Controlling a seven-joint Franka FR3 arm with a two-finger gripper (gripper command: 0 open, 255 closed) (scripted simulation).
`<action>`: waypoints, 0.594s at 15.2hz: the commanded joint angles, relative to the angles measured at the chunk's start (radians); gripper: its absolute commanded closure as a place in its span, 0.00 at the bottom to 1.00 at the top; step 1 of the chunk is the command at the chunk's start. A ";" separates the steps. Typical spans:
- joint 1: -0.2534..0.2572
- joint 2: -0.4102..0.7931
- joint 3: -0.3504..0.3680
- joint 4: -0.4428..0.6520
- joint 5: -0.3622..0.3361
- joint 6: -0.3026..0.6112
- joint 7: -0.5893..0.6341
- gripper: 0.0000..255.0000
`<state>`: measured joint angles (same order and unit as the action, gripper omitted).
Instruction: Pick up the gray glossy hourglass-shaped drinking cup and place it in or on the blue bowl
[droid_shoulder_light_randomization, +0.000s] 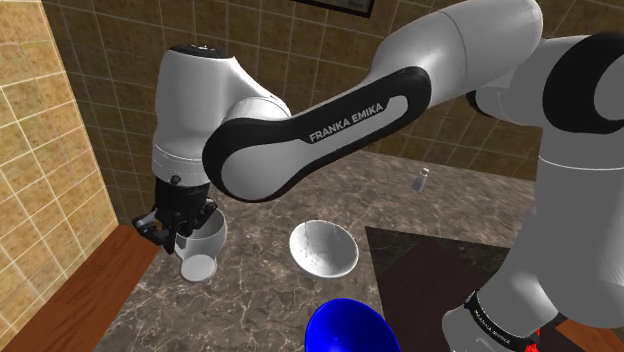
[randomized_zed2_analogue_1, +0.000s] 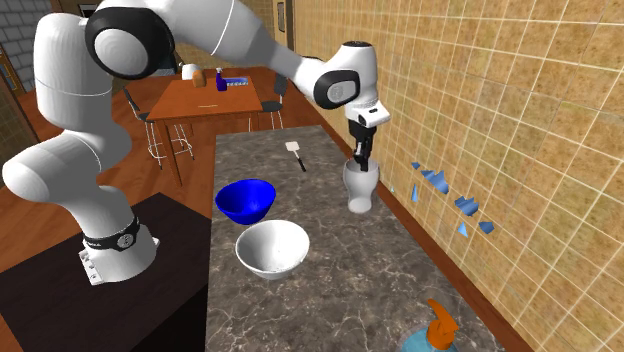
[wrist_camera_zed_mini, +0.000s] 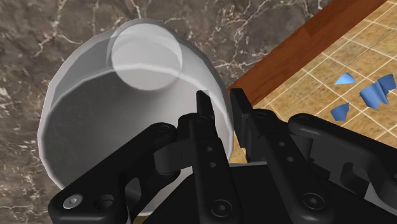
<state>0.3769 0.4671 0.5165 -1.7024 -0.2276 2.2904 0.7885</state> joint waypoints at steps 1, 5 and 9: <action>-0.003 -0.014 0.005 0.010 0.009 -0.023 -0.004 1.00; -0.008 -0.035 0.014 0.036 0.023 -0.067 -0.012 1.00; -0.010 -0.053 0.021 0.065 0.035 -0.112 -0.019 1.00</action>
<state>0.3652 0.4162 0.5358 -1.6499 -0.1941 2.1924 0.7701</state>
